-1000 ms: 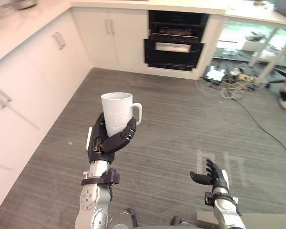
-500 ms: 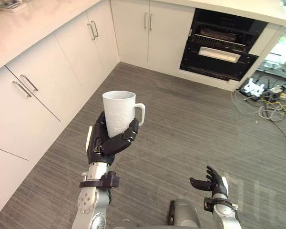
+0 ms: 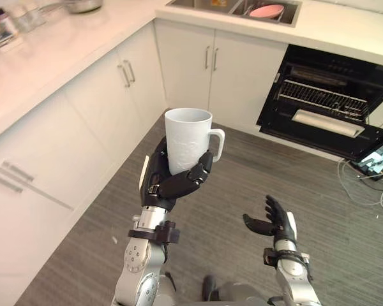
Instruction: Walk over to the sink, pick up the cup, carry it to the dishwasher, place the cup inside the dishwasher, then close the dishwasher door
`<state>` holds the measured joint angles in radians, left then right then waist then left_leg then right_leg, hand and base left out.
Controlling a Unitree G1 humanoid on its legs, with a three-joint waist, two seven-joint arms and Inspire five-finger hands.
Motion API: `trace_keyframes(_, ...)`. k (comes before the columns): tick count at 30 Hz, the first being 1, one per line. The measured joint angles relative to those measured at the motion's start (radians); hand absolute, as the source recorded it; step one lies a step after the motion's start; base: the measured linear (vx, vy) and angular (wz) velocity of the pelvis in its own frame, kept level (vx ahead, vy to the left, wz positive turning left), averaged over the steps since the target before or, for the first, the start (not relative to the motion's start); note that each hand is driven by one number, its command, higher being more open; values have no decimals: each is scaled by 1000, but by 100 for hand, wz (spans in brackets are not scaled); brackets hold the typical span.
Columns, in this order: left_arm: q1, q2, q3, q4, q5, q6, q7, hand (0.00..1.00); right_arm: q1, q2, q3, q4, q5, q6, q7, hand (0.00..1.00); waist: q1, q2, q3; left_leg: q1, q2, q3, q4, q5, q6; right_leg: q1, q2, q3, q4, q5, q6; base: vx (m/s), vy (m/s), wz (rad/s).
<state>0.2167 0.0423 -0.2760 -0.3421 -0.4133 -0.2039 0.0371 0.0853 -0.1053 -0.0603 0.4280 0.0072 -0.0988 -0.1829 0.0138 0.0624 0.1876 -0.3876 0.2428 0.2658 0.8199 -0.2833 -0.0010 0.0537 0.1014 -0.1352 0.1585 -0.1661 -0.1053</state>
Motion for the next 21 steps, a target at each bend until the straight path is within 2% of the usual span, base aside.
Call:
trace_keyframes(1, 0, -6, 10, 0, 1, 1, 1, 30, -16, -12, -3, 21, 0, 0, -4, 90, 3, -2, 1, -25, -62, -60, -218, 26, -26, 33, -26, 32, -23, -16, 23, 552, 263, -68)
trace_keyframes(2, -2, -10, 22, 0, 1, 1, 3, 30, -28, -25, -3, 39, 0, 0, -10, 90, 5, -1, 0, -40, -111, -120, -402, 116, -41, 66, -52, 64, -40, -40, 55, 556, 288, -73)
trace_keyframes(3, -2, -9, 27, 0, 2, 1, 5, 30, -29, -28, -4, 45, 0, 1, -13, 90, 8, -2, 1, -36, -129, -131, -455, 186, -43, 84, -65, 81, -44, -52, 72, 593, 321, -76)
trace_keyframes(4, 0, -7, 29, 0, 4, 2, 10, 30, -24, -33, -6, 55, 0, 1, -17, 90, 13, -5, -2, -4, -159, -138, -508, 346, -11, 119, -91, 107, -56, -72, 106, 633, 324, -36)
trace_keyframes(5, -17, 2, 31, 1, 6, 6, 14, 30, -24, -21, -13, 68, 0, 5, -19, 90, -9, -42, -8, -12, -196, -119, -448, 307, 50, 137, -148, 116, -51, -90, 130, 636, 318, -21)
trace_keyframes(7, -29, 3, 24, 1, 9, 6, 25, 30, -19, -20, -16, 70, 0, 11, -17, 90, -4, -43, -8, -18, -194, -104, -344, 198, 62, 134, -160, 150, 14, -90, 134, 610, 313, -24)
trace_keyframes(8, -20, 21, 20, 1, 11, 7, 32, 30, -12, -5, -14, 71, 0, 11, -16, 90, 4, -57, -9, 37, -198, -71, -315, 118, 68, 82, -175, 178, 212, -100, 166, 680, 360, -52)
trace_keyframes(9, -14, 29, 19, 1, 11, 7, 33, 30, -12, 3, -14, 70, 0, 10, -15, 90, 1, -62, -8, 69, -206, -62, -317, 95, 71, 44, -184, 188, 325, -88, 190, 526, 275, -47)
trace_keyframes(10, -10, 46, 15, 1, 12, 8, 37, 30, -12, 14, -14, 70, -1, 10, -15, 90, -4, -70, -7, 124, -218, -52, -338, 64, 79, -22, -204, 198, 518, -46, 256, 388, 195, -30)
trace_keyframes(11, -7, 61, 10, 1, 14, 10, 39, 30, -12, 23, -9, 71, -1, 10, -14, 90, -4, -78, -7, 179, -230, -34, -356, 41, 83, -96, -224, 200, 696, -28, 267, 452, 181, -35)
trace_keyframes(12, 3, 63, 6, 0, 23, 11, 43, 30, -10, 28, 4, 70, -1, 10, -12, 90, -11, -73, -9, 253, -234, -23, -384, 12, 85, -174, -235, 170, 843, -52, 221, 447, 161, -34)
trace_keyframes(14, 5, 63, -19, -7, 23, 9, 49, 30, -1, 49, 13, 68, -6, 10, -8, 90, -17, -67, -16, 369, -224, -20, -458, -17, 81, -290, -234, 70, 863, -94, 154, 485, 124, -19)
trace_keyframes(16, 4, 68, -44, -15, 23, 2, 46, 30, -2, 55, 27, 65, -10, 10, -6, 90, -28, -71, -20, 441, -219, -20, -510, -36, 68, -384, -216, -2, 751, -107, 138, 445, 54, -1)
trace_keyframes(18, 4, 78, -59, -14, 23, 2, 40, 30, -2, 53, 28, 64, -10, 10, -1, 90, -45, -69, -28, 507, -220, -24, -572, -43, 52, -435, -188, -58, 507, -94, 138, 563, 26, 12)
trace_keyframes(19, 3, 77, -60, -12, 23, 2, 39, 30, -1, 52, 28, 63, -10, 10, 0, 90, -57, -77, -38, 547, -229, -30, -597, -62, 22, -451, -151, -89, 260, 15, 116, 562, 4, 11)
trace_keyframes(20, 3, 77, -60, -9, 23, 2, 39, 30, 4, 52, 28, 63, -10, 10, 0, 90, -57, -87, -45, 563, -239, -34, -596, -74, 7, -456, -139, -88, 195, 96, 85, 621, -26, 27)
trace_keyframes(21, 1, 68, -64, 21, 24, 3, 38, 30, 19, 37, 26, 66, -10, 10, 0, 90, -65, -74, -59, 595, -231, -52, -582, -98, -23, -437, -129, -75, 187, 217, 23, 663, -49, 13)
